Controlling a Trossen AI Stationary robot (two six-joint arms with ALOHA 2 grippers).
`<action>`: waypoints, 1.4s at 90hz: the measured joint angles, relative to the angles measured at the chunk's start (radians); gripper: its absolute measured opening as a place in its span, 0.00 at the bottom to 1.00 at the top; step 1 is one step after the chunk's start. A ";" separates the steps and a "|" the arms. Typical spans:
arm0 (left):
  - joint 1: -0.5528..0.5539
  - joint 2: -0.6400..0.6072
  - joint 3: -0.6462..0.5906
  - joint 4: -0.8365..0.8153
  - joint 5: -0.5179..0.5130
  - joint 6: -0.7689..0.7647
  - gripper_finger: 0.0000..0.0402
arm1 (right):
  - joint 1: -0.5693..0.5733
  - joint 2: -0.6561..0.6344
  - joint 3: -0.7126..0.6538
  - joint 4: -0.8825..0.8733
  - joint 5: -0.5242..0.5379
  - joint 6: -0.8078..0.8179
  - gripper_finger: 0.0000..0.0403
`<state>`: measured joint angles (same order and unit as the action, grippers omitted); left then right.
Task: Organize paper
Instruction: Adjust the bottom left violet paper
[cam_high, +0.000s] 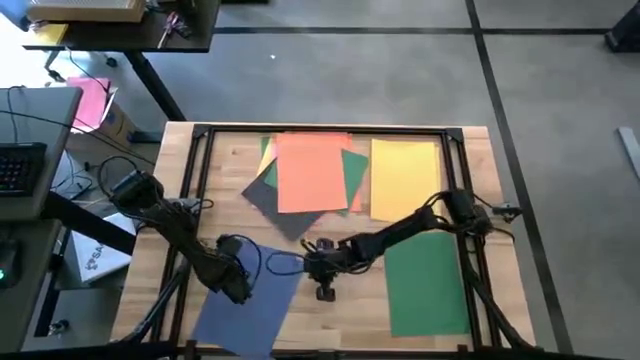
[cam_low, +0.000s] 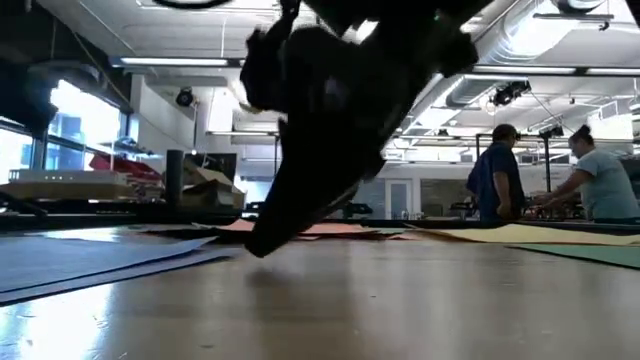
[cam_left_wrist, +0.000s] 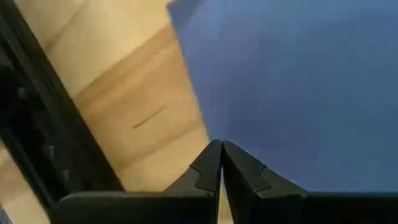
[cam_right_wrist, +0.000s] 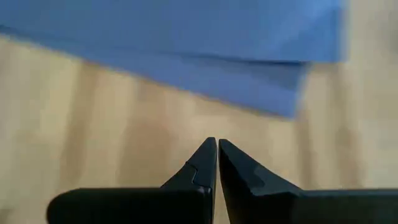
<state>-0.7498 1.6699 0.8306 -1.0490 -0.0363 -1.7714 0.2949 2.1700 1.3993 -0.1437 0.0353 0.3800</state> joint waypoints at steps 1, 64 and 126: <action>0.001 0.000 -0.006 0.006 0.000 0.000 0.00 | -0.002 0.002 0.000 0.002 0.004 0.005 0.00; 0.003 0.000 0.021 0.062 -0.191 0.081 0.00 | -0.092 -0.012 0.000 -0.019 0.043 -0.053 0.00; -0.030 -0.111 0.113 0.009 0.057 0.017 0.00 | -0.006 0.029 0.001 0.080 -0.071 -0.043 0.00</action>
<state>-0.7794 1.5592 0.9432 -1.0396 0.0208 -1.7545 0.2893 2.1990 1.4002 -0.0635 -0.0357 0.3367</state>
